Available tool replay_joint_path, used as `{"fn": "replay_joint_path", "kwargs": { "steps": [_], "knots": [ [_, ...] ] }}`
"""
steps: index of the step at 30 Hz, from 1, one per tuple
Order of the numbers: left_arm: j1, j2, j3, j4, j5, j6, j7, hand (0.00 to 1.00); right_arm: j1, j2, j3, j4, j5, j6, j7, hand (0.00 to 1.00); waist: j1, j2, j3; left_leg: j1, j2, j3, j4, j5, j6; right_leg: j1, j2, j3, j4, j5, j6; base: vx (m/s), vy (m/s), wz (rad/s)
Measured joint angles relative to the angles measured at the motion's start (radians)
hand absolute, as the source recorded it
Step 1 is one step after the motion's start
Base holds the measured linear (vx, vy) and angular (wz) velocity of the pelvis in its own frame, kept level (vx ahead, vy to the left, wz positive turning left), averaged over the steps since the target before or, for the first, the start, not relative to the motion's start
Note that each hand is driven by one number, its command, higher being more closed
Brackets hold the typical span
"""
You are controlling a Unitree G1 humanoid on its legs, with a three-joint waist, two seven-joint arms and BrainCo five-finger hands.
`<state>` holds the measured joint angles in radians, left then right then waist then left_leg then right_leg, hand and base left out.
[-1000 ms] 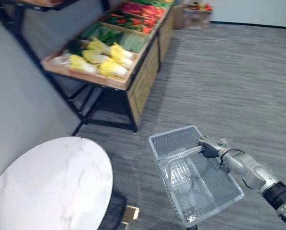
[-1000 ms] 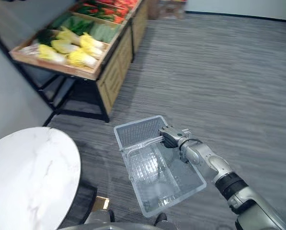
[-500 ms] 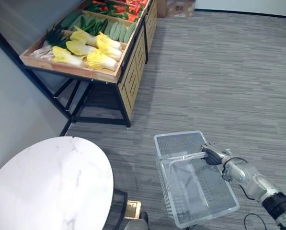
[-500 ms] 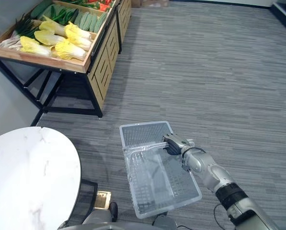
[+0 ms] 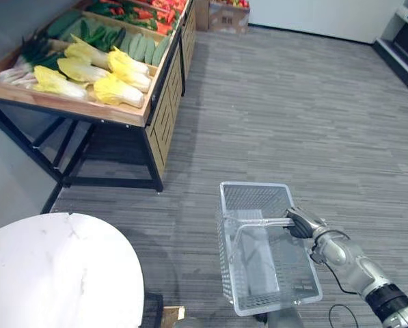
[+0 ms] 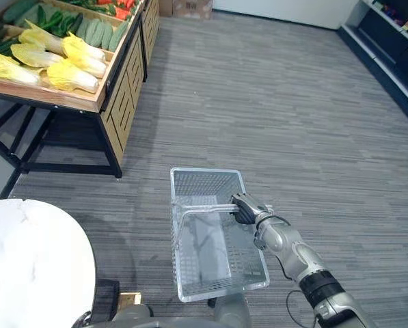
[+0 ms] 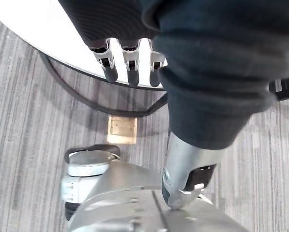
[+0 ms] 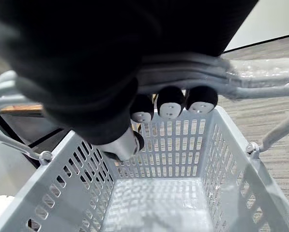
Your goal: Pick vegetable in the basket
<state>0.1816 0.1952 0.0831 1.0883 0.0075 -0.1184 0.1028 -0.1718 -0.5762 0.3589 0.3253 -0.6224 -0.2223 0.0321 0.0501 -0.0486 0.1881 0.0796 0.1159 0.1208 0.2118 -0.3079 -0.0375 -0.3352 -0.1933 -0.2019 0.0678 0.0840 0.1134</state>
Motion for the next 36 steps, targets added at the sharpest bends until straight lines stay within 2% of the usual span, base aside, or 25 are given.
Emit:
{"fn": "replay_joint_path", "kwargs": {
  "steps": [3,4,5,6,7,8,9,10,12,14,16,18,19,20,21,22,24,25,27,30,31,33,34,35,36],
  "knots": [
    [-0.008,0.005,0.002,-0.024,0.013,-0.002,0.000,0.00,0.006,0.001,-0.008,-0.003,0.000,0.001,0.000,1.00,-0.024,-0.006,0.006,0.054,0.013,-0.052,-0.003,-0.059,-0.039,0.004,-0.002,0.021,0.005,-0.006,-0.008,0.48,-0.247,0.60],
    [-0.013,-0.001,0.002,-0.026,0.014,-0.002,0.003,0.00,0.034,-0.005,-0.044,-0.006,-0.001,0.004,0.000,1.00,-0.031,0.027,-0.007,0.090,0.059,-0.085,-0.003,-0.098,-0.067,0.005,0.034,0.010,0.085,0.045,-0.020,0.55,-0.308,0.60],
    [-0.014,-0.014,0.002,-0.017,0.015,-0.002,0.002,0.00,0.043,-0.007,-0.060,-0.003,-0.001,0.010,0.000,1.00,-0.024,0.056,-0.020,0.093,0.085,-0.104,0.018,-0.095,-0.069,-0.001,0.053,-0.008,0.121,0.030,-0.018,0.61,-0.299,0.35],
    [-0.010,-0.044,0.007,-0.014,0.015,-0.004,0.001,0.00,0.042,-0.008,-0.073,-0.002,-0.001,0.023,0.001,1.00,-0.012,0.082,-0.035,0.035,0.122,-0.138,0.129,-0.054,-0.065,-0.008,0.091,-0.024,0.160,-0.012,-0.047,0.51,-0.237,0.01],
    [-0.009,-0.052,0.011,-0.014,0.013,-0.005,0.002,0.00,0.039,-0.008,-0.075,-0.002,-0.001,0.023,0.001,1.00,-0.009,0.084,-0.036,0.019,0.127,-0.144,0.161,-0.038,-0.063,-0.007,0.095,-0.027,0.161,-0.015,-0.050,0.76,-0.372,-0.13],
    [-0.013,-0.064,0.048,-0.014,0.012,-0.002,0.006,0.00,0.034,-0.010,-0.083,-0.004,-0.001,0.028,0.001,1.00,-0.006,0.085,-0.036,-0.092,0.151,-0.169,0.396,0.119,-0.060,0.042,0.126,-0.048,0.160,-0.067,-0.075,0.63,-0.305,-0.04],
    [-0.011,-0.064,0.049,-0.014,0.012,-0.001,0.006,0.00,0.038,-0.012,-0.084,-0.004,0.000,0.034,0.001,1.00,-0.007,0.086,-0.035,-0.120,0.160,-0.175,0.466,0.192,-0.057,0.071,0.135,-0.059,0.152,-0.080,-0.083,0.76,-0.324,0.04],
    [-0.008,-0.066,0.053,-0.014,0.011,-0.001,0.005,0.00,0.049,-0.017,-0.086,-0.002,0.002,0.046,0.000,1.00,0.000,0.076,-0.027,-0.185,0.181,-0.190,0.632,0.331,-0.063,0.159,0.157,-0.069,0.102,-0.096,-0.101,0.62,-0.241,0.02],
    [-0.011,-0.066,0.050,-0.029,0.011,-0.001,0.002,0.00,0.052,-0.012,-0.100,-0.002,0.002,0.067,-0.006,1.00,0.028,0.067,-0.018,-0.288,0.186,-0.159,0.891,0.223,-0.008,0.305,0.182,-0.049,0.020,-0.112,-0.123,0.64,-0.227,-0.16],
    [-0.010,-0.072,0.046,-0.054,0.010,-0.002,0.002,0.00,0.049,-0.011,-0.115,-0.002,0.002,0.081,-0.013,1.00,0.049,0.055,-0.007,-0.382,0.153,-0.123,0.944,0.157,0.004,0.382,0.180,-0.031,-0.010,-0.122,-0.135,0.49,-0.067,-0.25],
    [-0.011,-0.072,0.042,-0.063,0.007,-0.001,0.003,0.00,0.043,-0.002,-0.117,-0.002,0.005,0.083,-0.027,1.00,0.070,0.051,-0.004,-0.475,0.127,-0.090,0.880,0.117,0.004,0.425,0.171,-0.020,-0.021,-0.128,-0.133,0.42,0.050,-0.34],
    [-0.011,-0.070,0.041,-0.065,0.007,0.005,0.004,0.00,0.039,0.015,-0.117,-0.003,0.012,0.081,-0.027,1.00,0.090,0.027,0.009,-0.531,0.051,-0.075,0.617,0.106,0.002,0.470,0.122,-0.018,-0.023,-0.193,-0.068,0.46,0.180,-0.34],
    [-0.001,-0.082,0.040,-0.065,0.008,0.011,0.004,0.00,0.043,0.011,-0.117,-0.004,0.014,0.078,-0.029,1.00,0.091,0.055,-0.001,-0.519,0.015,-0.109,0.266,0.184,-0.016,0.501,0.121,-0.023,-0.034,-0.240,-0.014,0.43,0.219,-0.21],
    [0.005,-0.088,0.038,-0.065,0.008,0.011,0.004,0.00,0.044,0.009,-0.117,-0.002,0.015,0.075,-0.030,1.00,0.093,0.081,-0.004,-0.509,0.017,-0.136,0.159,0.317,-0.009,0.519,0.134,-0.023,-0.038,-0.260,0.008,0.50,0.263,0.06],
    [-0.014,-0.071,0.038,-0.056,0.008,0.013,0.008,0.00,0.046,0.056,-0.109,0.014,0.015,0.082,-0.032,1.00,0.089,0.035,0.006,-0.478,-0.034,-0.124,0.111,0.335,-0.002,0.529,0.096,-0.015,-0.039,-0.277,0.016,0.40,0.183,0.28],
    [-0.020,-0.064,0.040,-0.063,0.008,0.007,0.010,0.00,0.048,0.061,-0.102,0.010,0.015,0.077,-0.031,1.00,0.089,0.027,0.005,-0.475,-0.049,-0.126,0.094,0.336,-0.001,0.522,0.094,-0.007,-0.036,-0.279,0.013,0.46,0.164,0.41],
    [-0.033,-0.057,0.042,-0.087,0.008,0.003,0.011,0.00,0.033,0.064,-0.099,0.005,0.015,0.070,-0.031,1.00,0.106,0.035,0.010,-0.495,-0.064,-0.123,0.166,0.293,0.016,0.537,0.116,0.013,-0.039,-0.247,-0.009,0.29,0.069,0.09],
    [-0.028,-0.059,0.053,-0.090,0.008,0.003,0.012,0.00,0.011,0.070,-0.082,0.005,0.016,0.069,-0.031,1.00,0.126,0.041,0.013,-0.492,-0.062,-0.091,0.232,0.250,0.043,0.573,0.105,0.027,-0.055,-0.225,-0.001,0.29,0.099,-0.12],
    [-0.029,-0.061,0.068,-0.090,0.009,0.003,0.012,0.00,-0.005,0.083,-0.063,0.005,0.019,0.063,-0.031,1.00,0.127,0.034,0.014,-0.457,-0.065,-0.063,0.210,0.238,0.058,0.575,0.089,0.050,-0.030,-0.200,0.024,0.28,0.132,-0.16],
    [-0.020,-0.064,0.061,-0.091,0.012,0.005,0.013,0.00,0.010,0.121,-0.058,0.006,0.034,0.049,-0.031,1.00,0.142,-0.006,0.005,-0.346,-0.094,-0.025,0.042,0.220,0.059,0.443,0.040,0.110,0.251,-0.199,0.022,0.15,0.113,-0.22],
    [-0.009,-0.049,0.057,-0.093,0.012,0.006,0.012,0.00,0.025,0.147,-0.054,0.006,0.034,0.049,-0.031,1.00,0.132,-0.038,-0.001,-0.299,-0.120,-0.019,-0.015,0.225,0.065,0.361,0.007,0.131,0.434,-0.175,0.055,0.27,0.148,0.04],
    [0.006,-0.016,0.030,-0.093,0.013,0.011,0.012,0.00,0.031,0.177,-0.035,0.018,0.033,0.050,-0.031,1.00,0.112,-0.063,-0.001,-0.240,-0.136,-0.023,-0.027,0.222,0.097,0.256,-0.008,0.175,0.673,-0.019,0.074,0.29,0.127,0.17],
    [0.008,-0.007,0.019,-0.094,0.012,0.013,0.013,0.00,0.041,0.191,-0.035,0.032,0.033,0.050,-0.031,1.00,0.109,-0.063,0.001,-0.202,-0.134,-0.040,-0.026,0.203,0.115,0.225,-0.002,0.183,0.756,0.122,0.078,0.35,0.132,0.30],
    [0.007,0.003,0.000,-0.094,0.012,0.015,0.014,0.00,0.047,0.204,-0.035,0.051,0.032,0.052,-0.030,1.00,0.097,-0.057,0.006,-0.165,-0.133,-0.065,-0.009,0.175,0.135,0.172,0.002,0.181,0.888,0.175,0.062,0.44,0.145,0.47],
    [-0.001,0.005,-0.003,-0.095,0.012,0.019,0.015,0.00,0.047,0.206,-0.035,0.056,0.030,0.059,-0.030,1.00,0.091,-0.055,0.008,-0.132,-0.130,-0.086,0.008,0.152,0.147,0.113,0.009,0.167,1.000,0.048,-0.015,0.37,0.102,0.46]
  ]
}}
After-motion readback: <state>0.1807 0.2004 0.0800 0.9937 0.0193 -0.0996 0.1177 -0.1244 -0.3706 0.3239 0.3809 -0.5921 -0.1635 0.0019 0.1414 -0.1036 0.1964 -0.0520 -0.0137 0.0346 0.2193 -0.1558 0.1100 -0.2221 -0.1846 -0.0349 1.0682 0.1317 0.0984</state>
